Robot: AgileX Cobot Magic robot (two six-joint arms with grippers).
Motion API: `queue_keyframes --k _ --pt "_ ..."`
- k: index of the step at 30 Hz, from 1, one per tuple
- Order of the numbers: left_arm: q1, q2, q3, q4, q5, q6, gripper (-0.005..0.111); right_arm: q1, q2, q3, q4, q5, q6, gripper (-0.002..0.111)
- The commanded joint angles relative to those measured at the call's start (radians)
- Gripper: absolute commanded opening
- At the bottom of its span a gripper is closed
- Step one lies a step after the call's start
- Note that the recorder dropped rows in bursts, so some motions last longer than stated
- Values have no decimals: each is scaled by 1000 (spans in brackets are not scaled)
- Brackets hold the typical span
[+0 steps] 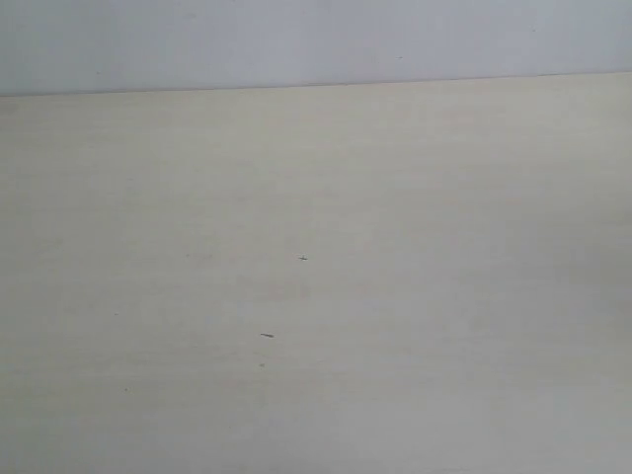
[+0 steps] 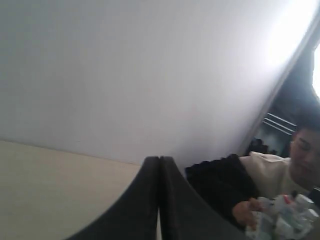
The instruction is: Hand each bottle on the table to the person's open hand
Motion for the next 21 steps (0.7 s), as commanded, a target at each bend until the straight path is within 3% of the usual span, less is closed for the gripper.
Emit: queue_keyframes --k 1,6,16,21 --pt "99 -46 3 12 143 97 1 1 -5 4 2 -13 0 7" --pt "141 -46 3 95 184 189 1 1 -5 4 2 -13 0 7" --pt "141 -46 3 172 218 357 1 1 -5 4 2 -13 0 7" --pt "172 -46 3 -24 297 675 1 1 -5 4 2 -13 0 7"
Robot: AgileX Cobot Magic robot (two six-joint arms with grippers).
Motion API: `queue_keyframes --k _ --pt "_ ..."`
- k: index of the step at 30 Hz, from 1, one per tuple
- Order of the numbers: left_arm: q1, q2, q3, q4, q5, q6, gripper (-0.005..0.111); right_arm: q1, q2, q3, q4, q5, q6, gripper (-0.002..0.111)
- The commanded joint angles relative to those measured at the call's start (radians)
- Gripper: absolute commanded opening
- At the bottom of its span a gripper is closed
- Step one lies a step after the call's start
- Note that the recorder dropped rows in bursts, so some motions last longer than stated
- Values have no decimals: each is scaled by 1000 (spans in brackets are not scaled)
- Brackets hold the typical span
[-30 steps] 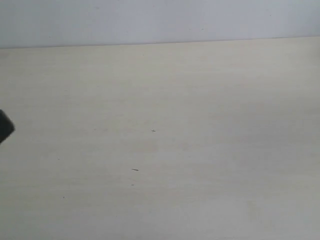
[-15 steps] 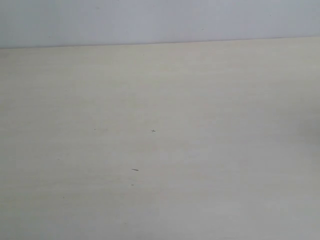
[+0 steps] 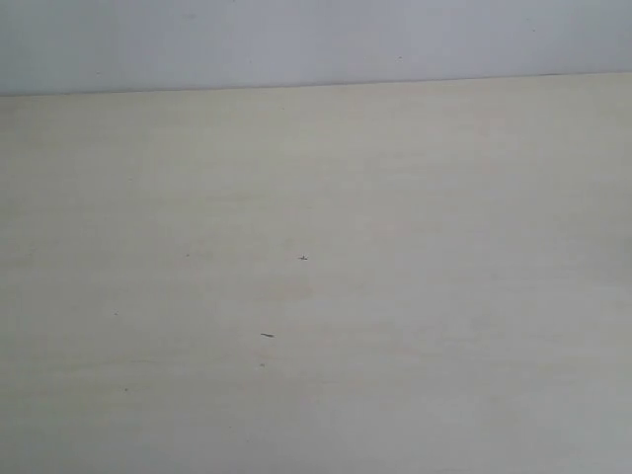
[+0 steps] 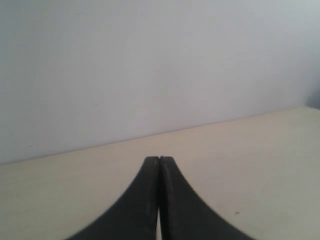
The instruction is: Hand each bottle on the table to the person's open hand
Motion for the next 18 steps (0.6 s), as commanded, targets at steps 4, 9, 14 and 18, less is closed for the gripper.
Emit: queue_keyframes --k 4,9,14,18 --pt "72 -6 3 -205 93 317 1 1 -5 4 2 -13 0 7" --pt "116 -6 3 -220 95 364 1 1 -5 4 2 -13 0 7" --pt "202 -6 3 -244 95 423 1 1 -5 4 2 -13 0 7" --pt "267 -6 3 -289 102 420 1 1 -5 4 2 -13 0 7"
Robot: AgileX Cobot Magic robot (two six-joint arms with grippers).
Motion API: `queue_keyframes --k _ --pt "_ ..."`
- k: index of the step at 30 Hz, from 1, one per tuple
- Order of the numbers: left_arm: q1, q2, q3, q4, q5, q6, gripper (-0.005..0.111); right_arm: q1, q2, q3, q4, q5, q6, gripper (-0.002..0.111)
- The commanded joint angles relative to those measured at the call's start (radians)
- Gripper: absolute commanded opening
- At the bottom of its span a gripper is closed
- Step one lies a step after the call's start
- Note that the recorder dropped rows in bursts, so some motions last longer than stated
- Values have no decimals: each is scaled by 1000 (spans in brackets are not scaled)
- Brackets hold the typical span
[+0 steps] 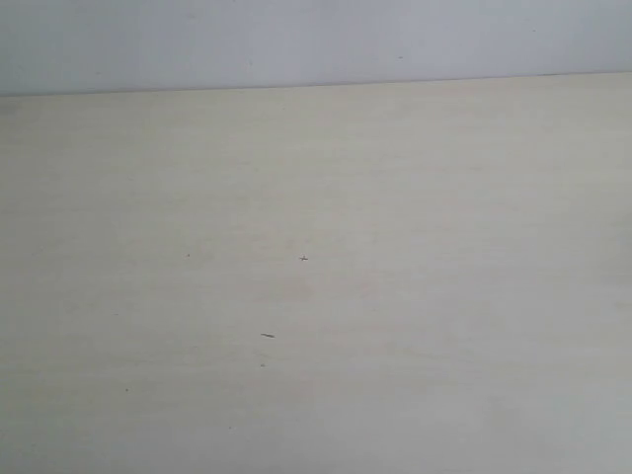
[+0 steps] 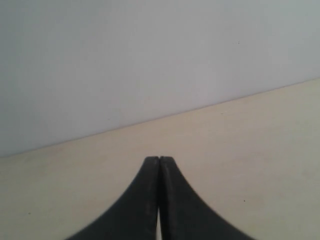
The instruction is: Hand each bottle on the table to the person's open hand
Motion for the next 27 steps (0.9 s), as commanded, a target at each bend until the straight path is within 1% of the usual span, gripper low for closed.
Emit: queue_keyframes --k 1,5,10,27 --pt "63 -6 1 -59 17 7 1 1 -5 4 0 -13 0 7" --pt "83 -6 1 -65 36 7 1 1 -5 4 0 -13 0 7" --pt "82 -6 1 -62 80 7 1 1 -5 4 0 -13 0 7" --pt "82 -6 1 -62 80 7 1 1 -5 4 0 -13 0 7"
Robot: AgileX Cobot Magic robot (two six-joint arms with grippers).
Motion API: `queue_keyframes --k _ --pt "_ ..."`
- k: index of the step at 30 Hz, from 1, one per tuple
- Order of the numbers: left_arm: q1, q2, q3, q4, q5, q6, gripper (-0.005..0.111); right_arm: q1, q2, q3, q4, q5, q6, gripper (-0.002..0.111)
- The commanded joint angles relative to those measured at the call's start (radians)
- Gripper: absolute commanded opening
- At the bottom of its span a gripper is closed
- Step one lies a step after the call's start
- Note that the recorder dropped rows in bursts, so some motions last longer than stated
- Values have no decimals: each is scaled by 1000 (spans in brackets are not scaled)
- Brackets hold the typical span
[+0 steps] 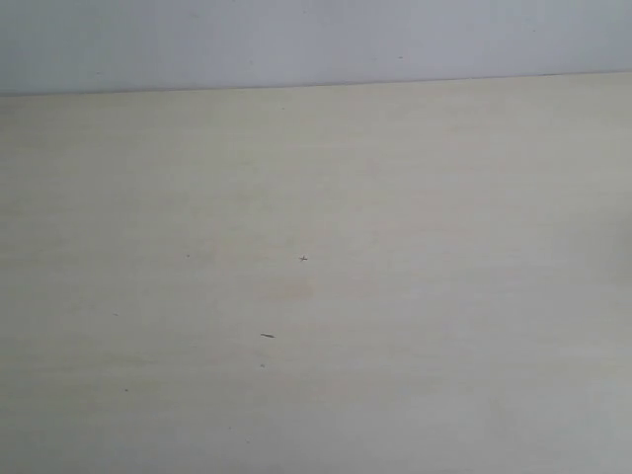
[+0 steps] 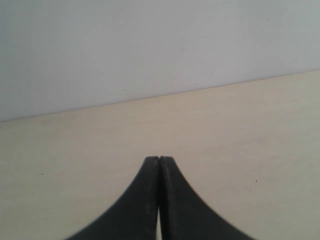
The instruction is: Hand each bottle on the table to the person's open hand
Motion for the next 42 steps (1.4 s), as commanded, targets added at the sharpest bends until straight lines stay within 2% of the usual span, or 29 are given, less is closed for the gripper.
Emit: queue_keyframes --k 1,14,16,17,18,20,24,38,41,42 --pt "2 -6 1 -7 1 5 1 1 -5 4 -1 -7 0 7" --pt "2 -6 1 -7 1 5 1 -12 -5 6 10 -25 33 7" --pt "2 -6 1 -7 1 5 1 -72 -5 28 15 -25 45 7" --pt "2 -6 1 -7 1 5 1 -163 -5 65 35 -33 62 7" --pt "2 -6 1 -7 1 5 1 -203 -5 79 35 -44 94 7" --pt "2 -6 1 -7 1 5 1 -364 -5 132 37 -143 201 7" --pt "2 -6 1 -7 1 5 1 -495 -5 220 53 -289 246 7" --pt "2 -6 1 -7 1 5 1 -510 -5 220 47 -272 229 7" --pt "2 -6 1 -7 1 5 1 -510 -5 220 85 -260 102 7" --pt "2 -6 1 -7 1 5 1 -510 -5 220 147 -245 -5 7"
